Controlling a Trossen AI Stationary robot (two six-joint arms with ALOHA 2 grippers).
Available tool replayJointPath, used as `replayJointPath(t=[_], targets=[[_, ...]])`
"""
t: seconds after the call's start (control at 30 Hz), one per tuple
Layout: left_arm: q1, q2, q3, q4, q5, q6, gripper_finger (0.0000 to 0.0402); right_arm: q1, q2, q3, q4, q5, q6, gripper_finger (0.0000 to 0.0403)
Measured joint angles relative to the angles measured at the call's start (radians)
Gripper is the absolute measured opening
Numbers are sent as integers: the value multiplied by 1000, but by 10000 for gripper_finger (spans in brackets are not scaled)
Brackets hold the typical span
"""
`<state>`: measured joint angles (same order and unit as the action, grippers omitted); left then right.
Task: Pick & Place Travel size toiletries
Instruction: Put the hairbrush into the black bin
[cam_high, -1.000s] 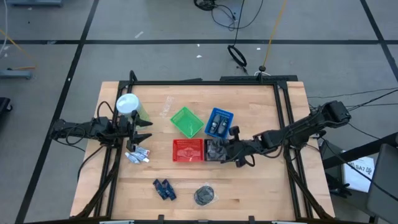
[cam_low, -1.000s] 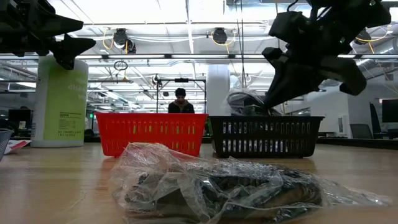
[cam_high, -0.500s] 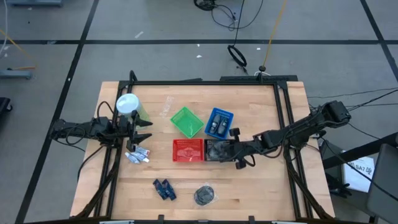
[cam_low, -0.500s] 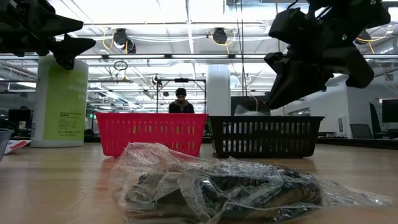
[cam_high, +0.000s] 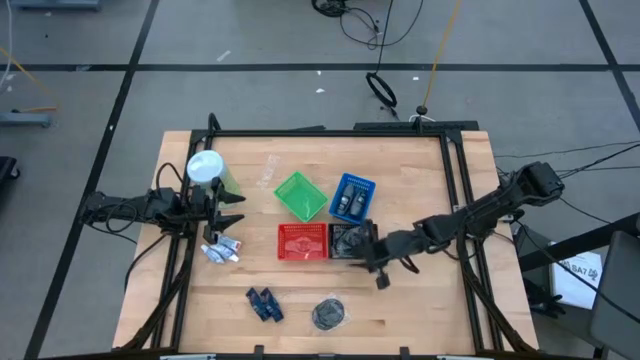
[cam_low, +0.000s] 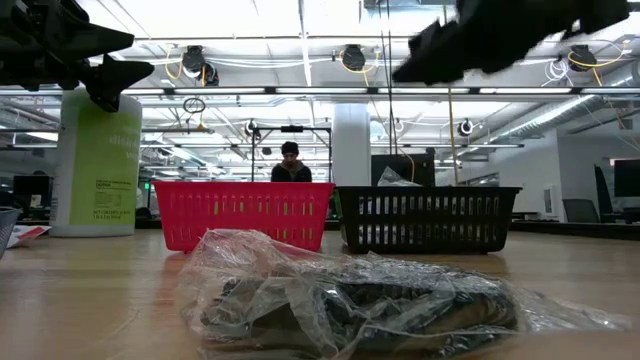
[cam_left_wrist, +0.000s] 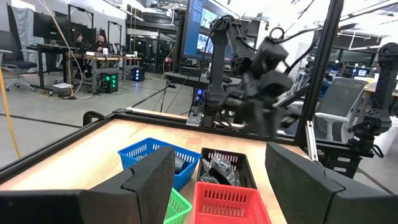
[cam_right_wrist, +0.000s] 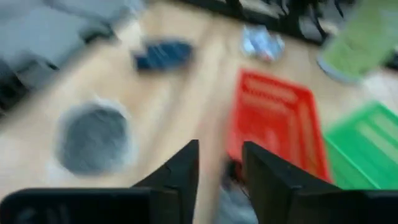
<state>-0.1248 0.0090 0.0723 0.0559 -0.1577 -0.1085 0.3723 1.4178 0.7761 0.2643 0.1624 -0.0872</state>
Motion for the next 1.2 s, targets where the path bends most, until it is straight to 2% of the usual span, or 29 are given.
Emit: replayJointPath(t=[0.17,0.3,0.4,0.5,0.63,0.8,0.9,1.07,1.13,1.2], targets=[[0,0,0,0,0,0,248,91,2,0,132,-9,63,183],[0,0,0,0,0,0,248,156,47,40,141,-2,110,240],[0,0,0,0,0,0,248,192,114,101,127,17,106,267],[0,0,0,0,0,0,248,209,155,147,61,18,102,277],[0,0,0,0,0,0,248,212,124,156,-27,20,100,272],[0,0,0,0,0,0,248,211,-28,149,-228,29,130,239],[0,0,0,-1,0,0,248,211,-144,90,-265,77,151,211],[0,0,0,0,0,0,248,210,-342,-92,-186,186,153,169],[0,0,0,-1,0,0,248,210,-404,-187,-82,235,158,157],[0,0,0,0,0,0,248,209,-421,-277,79,227,135,150]])
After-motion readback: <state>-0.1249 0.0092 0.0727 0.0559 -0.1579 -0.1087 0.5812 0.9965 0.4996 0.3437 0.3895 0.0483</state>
